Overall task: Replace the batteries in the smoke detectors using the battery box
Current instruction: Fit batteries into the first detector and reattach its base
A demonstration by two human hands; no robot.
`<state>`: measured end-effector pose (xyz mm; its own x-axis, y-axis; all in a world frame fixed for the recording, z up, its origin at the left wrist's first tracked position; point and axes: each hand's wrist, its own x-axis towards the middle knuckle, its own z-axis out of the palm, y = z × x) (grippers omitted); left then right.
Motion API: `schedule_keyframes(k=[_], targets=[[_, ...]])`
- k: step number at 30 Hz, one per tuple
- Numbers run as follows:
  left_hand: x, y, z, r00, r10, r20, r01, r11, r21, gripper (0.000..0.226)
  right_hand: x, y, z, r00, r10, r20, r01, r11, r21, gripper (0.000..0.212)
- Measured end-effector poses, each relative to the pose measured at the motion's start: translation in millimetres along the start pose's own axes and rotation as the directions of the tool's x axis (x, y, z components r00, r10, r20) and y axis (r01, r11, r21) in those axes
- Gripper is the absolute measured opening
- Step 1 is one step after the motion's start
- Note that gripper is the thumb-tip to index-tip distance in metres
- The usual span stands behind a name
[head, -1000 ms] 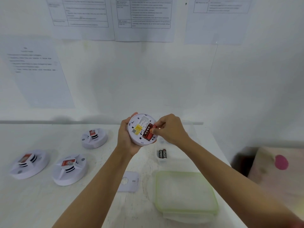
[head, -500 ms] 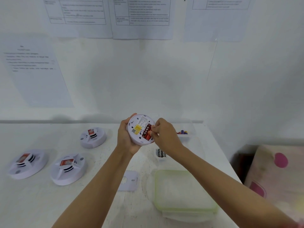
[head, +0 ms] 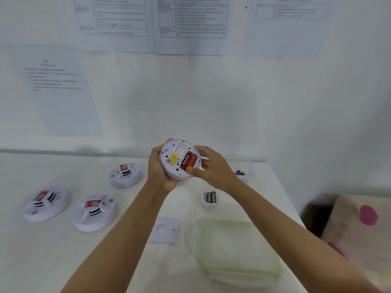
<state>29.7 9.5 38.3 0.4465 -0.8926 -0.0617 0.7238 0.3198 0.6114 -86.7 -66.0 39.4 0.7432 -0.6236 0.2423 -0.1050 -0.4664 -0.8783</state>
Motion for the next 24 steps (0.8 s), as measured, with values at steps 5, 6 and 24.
schedule_keyframes(k=[5,6,24], targets=[[-13,-6,1,0.999,-0.032,0.031,0.031,0.999,0.03,0.056,-5,-3,-1,0.994,0.109,-0.009,-0.109,0.993,0.039,0.058],[-15,-6,0,0.999,-0.039,0.031,0.038,0.999,0.035,0.059,-4,-3,0,0.991,0.132,-0.01,-0.131,0.99,0.053,0.057],[-69,47,-115,0.98,-0.145,-0.137,0.166,0.972,0.165,0.046,-55,18,114,0.874,0.328,0.358,-0.034,0.776,-0.63,0.064]])
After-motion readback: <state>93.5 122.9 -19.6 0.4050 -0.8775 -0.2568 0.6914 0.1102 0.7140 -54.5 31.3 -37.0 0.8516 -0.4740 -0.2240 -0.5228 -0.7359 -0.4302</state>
